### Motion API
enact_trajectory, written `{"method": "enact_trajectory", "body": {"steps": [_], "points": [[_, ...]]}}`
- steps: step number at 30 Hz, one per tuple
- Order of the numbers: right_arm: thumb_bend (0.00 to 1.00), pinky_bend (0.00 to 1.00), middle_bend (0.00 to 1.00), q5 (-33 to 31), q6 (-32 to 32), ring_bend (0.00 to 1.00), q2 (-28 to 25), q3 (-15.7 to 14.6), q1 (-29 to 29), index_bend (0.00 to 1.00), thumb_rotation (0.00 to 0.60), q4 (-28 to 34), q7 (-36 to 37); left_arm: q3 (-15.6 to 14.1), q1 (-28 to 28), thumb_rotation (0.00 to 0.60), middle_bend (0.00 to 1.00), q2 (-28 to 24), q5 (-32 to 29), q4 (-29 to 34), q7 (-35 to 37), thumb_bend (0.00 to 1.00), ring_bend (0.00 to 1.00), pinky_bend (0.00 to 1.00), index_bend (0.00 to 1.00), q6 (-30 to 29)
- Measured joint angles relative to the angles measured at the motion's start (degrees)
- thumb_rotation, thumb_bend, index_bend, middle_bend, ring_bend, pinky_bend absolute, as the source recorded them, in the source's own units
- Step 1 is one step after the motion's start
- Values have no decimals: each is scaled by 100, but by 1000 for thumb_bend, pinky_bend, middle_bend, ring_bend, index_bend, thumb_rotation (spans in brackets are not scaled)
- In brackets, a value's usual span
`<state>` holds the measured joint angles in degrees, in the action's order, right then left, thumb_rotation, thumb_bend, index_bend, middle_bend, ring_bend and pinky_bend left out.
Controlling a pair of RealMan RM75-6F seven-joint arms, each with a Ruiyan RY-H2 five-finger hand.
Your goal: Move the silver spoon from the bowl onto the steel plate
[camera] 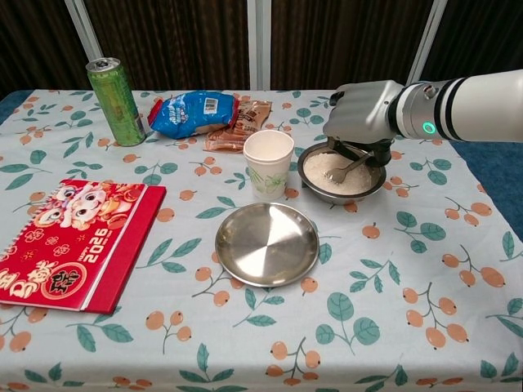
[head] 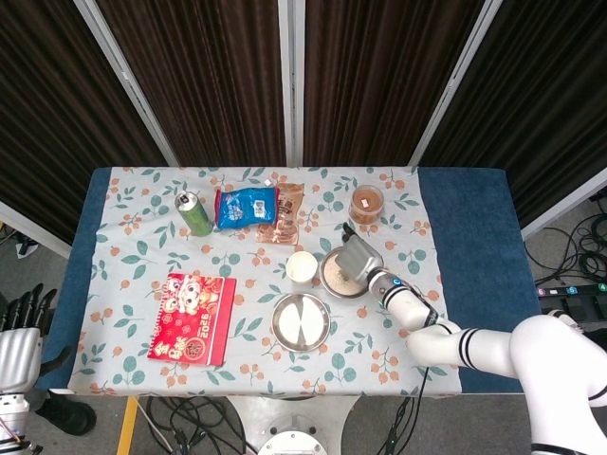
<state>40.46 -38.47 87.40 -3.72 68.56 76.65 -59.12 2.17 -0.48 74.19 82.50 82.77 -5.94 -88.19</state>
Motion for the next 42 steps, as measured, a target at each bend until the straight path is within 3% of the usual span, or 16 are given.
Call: {"method": "enact_trajectory", "body": {"steps": [10, 19, 30, 35, 42], "points": [[372, 0, 577, 158, -308, 181, -395, -65, -189, 575, 600, 343, 553, -4, -13, 600, 100, 1, 45, -29, 22, 238, 47, 110, 128, -36], [372, 0, 577, 893, -564, 181, -744, -27, -668, 576, 600, 531, 1626, 12, 18, 600, 100, -61, 99, 123, -141, 238, 47, 110, 128, -58], [372, 0, 577, 1892, -754, 181, -1193, 425, -1046, 582, 600, 695, 2990, 36, 48, 600, 100, -148, 106, 281, -262, 238, 47, 110, 128, -55], [372, 0, 577, 1965, -558, 181, -1084, 701, -865, 583, 600, 669, 3071, 12, 32, 600, 100, -166, 117, 279, -269, 238, 47, 110, 127, -63], [372, 0, 576, 1785, -303, 181, -752, 854, -469, 583, 600, 525, 2596, 12, 9, 600, 100, -142, 82, 235, -214, 238, 47, 110, 128, -65]]}}
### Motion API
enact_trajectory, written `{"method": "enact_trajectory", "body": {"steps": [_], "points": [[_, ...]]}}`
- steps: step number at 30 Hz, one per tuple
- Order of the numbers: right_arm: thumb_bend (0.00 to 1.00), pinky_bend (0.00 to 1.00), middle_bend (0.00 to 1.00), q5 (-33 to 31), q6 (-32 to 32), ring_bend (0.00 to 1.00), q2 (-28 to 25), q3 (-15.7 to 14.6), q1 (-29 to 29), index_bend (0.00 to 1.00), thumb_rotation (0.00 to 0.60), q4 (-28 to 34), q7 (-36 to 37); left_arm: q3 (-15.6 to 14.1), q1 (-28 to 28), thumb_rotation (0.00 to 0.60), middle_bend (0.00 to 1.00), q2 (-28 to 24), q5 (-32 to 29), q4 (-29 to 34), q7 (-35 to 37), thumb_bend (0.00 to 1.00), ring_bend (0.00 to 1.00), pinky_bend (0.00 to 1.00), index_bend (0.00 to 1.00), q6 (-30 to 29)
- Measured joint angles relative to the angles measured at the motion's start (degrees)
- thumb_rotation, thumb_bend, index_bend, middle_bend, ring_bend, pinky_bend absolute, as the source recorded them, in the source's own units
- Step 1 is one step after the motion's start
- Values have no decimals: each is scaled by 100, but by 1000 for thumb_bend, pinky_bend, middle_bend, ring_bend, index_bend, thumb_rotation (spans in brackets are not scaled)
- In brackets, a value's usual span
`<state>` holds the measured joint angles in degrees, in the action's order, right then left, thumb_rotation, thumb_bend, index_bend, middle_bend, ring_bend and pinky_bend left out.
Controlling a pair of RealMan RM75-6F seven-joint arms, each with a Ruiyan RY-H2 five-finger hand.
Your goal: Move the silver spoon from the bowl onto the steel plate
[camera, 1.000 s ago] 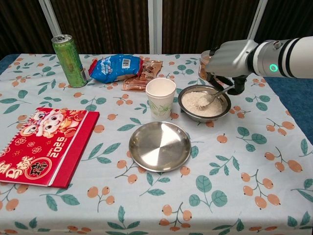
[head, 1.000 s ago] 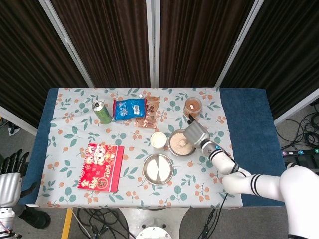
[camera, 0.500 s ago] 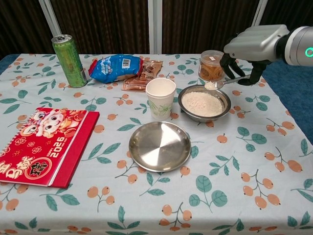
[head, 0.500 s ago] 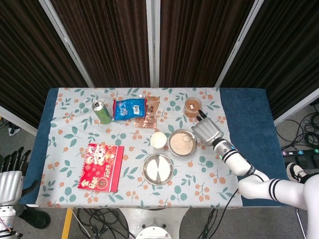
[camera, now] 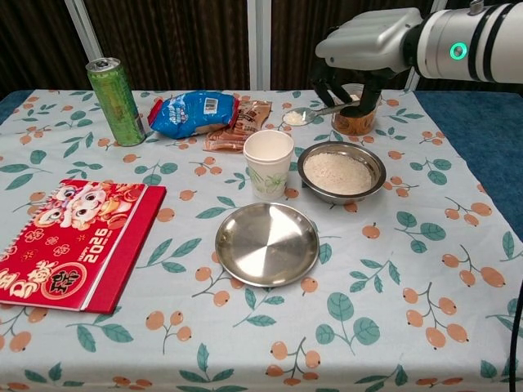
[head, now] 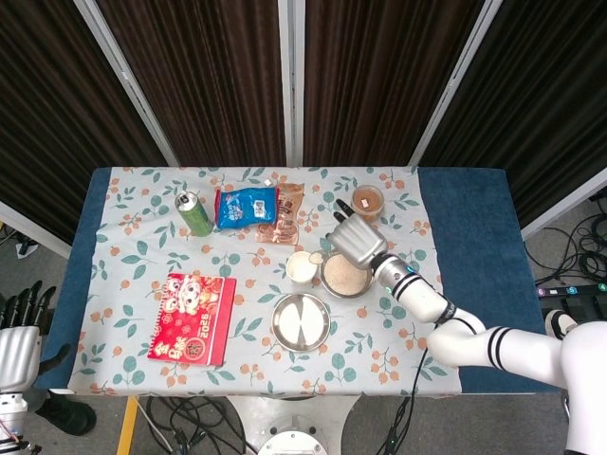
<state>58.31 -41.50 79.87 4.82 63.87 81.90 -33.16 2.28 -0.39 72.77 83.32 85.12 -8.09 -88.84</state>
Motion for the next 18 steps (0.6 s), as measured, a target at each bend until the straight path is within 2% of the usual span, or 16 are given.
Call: {"method": "enact_trajectory", "body": {"steps": [9, 15, 18], "points": [[372, 0, 577, -333, 41, 181, 472, -119, 497, 583, 600, -256, -1279, -15, -63, 600, 100, 41, -41, -83, 101, 239, 47, 110, 128, -33], [369, 0, 577, -294, -161, 181, 751, -351, 798, 584, 600, -430, -2401, -11, -96, 600, 99, 86, -58, -144, 172, 238, 47, 110, 128, -61], [368, 0, 577, -81, -329, 181, 869, -491, 912, 588, 600, -553, -2891, -15, -104, 600, 100, 104, -65, -180, 197, 239, 47, 110, 128, -53]]}}
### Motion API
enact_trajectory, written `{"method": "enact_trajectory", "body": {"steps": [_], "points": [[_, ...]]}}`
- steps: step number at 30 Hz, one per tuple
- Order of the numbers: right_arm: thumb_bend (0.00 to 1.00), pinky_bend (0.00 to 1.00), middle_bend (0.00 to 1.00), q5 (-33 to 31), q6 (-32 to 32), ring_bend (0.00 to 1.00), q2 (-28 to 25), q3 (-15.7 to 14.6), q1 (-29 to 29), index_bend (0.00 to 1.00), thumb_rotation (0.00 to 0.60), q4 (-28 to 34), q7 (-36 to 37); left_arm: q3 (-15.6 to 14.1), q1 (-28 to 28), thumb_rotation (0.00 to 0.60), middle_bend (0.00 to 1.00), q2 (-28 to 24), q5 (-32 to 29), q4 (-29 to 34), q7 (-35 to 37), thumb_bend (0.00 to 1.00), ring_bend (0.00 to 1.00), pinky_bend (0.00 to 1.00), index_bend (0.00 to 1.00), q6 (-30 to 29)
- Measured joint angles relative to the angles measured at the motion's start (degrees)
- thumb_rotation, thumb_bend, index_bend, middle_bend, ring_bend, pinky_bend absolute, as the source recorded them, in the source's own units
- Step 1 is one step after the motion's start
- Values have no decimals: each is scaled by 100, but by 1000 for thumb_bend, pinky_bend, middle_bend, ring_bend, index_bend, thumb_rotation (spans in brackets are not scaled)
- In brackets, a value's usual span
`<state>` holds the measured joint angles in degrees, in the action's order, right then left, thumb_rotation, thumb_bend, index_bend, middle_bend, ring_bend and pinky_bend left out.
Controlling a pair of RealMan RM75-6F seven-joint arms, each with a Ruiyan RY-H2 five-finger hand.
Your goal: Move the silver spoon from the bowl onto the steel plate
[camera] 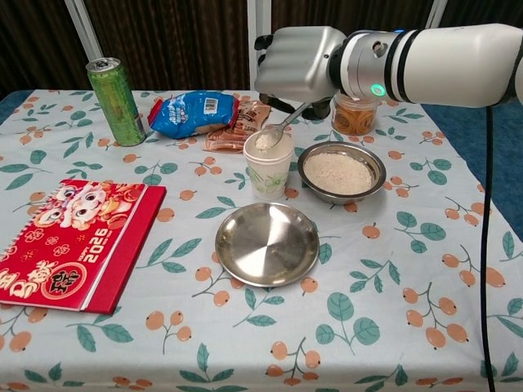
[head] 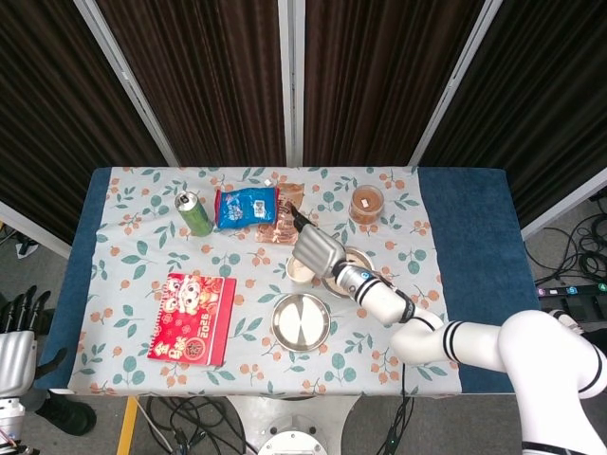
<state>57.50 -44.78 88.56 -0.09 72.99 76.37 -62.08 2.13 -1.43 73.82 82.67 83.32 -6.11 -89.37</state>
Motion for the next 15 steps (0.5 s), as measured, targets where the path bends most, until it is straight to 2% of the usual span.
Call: {"method": "enact_trajectory", "body": {"steps": [11, 15], "points": [[368, 0, 577, 1289, -581, 181, 285, -375, 51, 607, 600, -415, -775, -8, -46, 600, 100, 54, -5, -101, 82, 239, 47, 110, 128, -25], [367, 0, 577, 1506, -769, 182, 328, -430, -36, 607, 600, -523, -1160, -24, -76, 600, 100, 79, 0, -125, 101, 238, 47, 110, 128, -46]]}}
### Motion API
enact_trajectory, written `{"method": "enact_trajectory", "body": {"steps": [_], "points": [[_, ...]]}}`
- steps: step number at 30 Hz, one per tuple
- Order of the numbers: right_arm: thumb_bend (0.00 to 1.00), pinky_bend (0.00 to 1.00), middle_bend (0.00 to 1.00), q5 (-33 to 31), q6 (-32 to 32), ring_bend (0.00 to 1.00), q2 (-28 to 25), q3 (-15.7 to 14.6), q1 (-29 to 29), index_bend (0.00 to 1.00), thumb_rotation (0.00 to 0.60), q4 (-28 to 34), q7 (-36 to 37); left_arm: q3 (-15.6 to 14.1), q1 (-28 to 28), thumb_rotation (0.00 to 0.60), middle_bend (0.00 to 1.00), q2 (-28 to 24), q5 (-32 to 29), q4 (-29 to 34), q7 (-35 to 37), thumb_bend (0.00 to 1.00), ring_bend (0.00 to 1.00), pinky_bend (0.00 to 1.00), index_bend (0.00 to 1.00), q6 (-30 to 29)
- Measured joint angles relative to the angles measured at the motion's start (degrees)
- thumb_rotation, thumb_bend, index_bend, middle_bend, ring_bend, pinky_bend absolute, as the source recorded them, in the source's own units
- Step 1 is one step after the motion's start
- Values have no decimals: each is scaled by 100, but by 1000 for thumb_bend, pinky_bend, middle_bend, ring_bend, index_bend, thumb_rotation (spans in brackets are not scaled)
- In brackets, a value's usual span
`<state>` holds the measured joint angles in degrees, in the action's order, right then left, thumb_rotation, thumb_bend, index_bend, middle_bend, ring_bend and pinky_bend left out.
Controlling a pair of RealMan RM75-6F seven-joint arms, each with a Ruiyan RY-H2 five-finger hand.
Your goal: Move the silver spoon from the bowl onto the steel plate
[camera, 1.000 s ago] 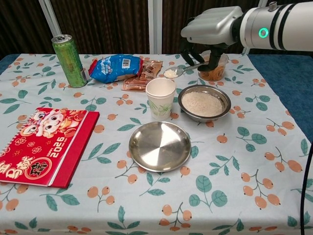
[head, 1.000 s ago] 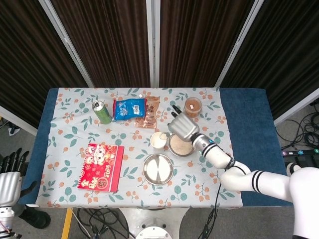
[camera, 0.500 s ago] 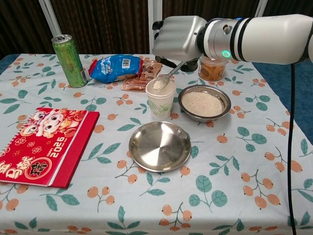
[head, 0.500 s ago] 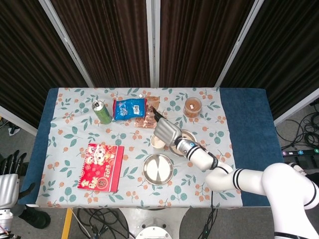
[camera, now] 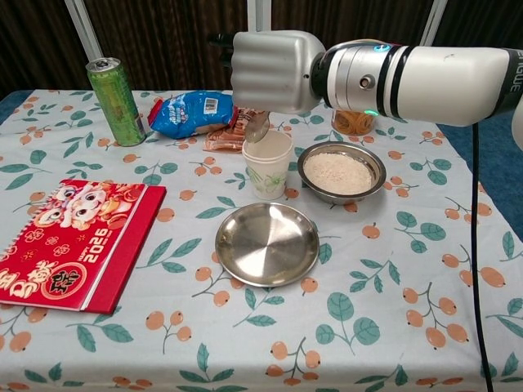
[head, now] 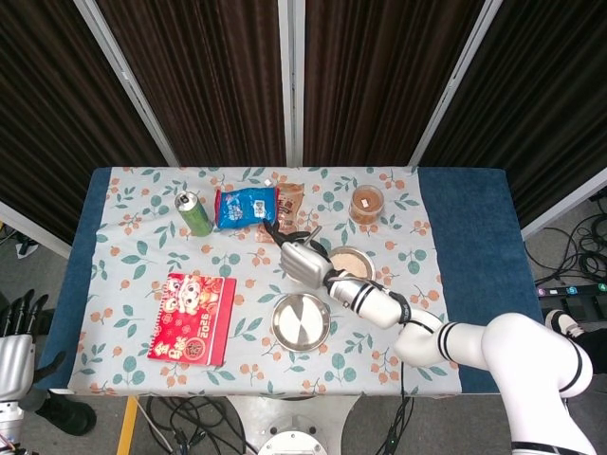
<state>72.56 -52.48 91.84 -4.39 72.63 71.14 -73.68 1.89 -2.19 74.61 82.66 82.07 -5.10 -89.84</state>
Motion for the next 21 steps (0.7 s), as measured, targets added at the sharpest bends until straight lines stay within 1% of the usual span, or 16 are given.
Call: {"method": "enact_trajectory", "body": {"steps": [5, 10, 16, 21], "points": [[365, 0, 578, 96, -150, 182, -43, 73, -183, 608, 600, 38, -136, -3, -2, 600, 100, 3, 30, -17, 15, 238, 47, 110, 128, -7], [363, 0, 578, 37, -253, 182, -184, 219, -340, 608, 600, 280, -5, 3, 7, 600, 100, -4, 56, -6, 8, 238, 47, 110, 127, -10], [359, 0, 578, -119, -484, 189, -394, 388, -694, 612, 600, 854, 629, 8, 12, 600, 100, -28, 71, 47, -29, 238, 47, 110, 128, -16], [350, 0, 578, -165, -741, 192, -634, 410, -1167, 616, 600, 1667, 1536, 0, -1, 600, 100, -55, 88, 114, -79, 238, 47, 110, 128, -35]]}}
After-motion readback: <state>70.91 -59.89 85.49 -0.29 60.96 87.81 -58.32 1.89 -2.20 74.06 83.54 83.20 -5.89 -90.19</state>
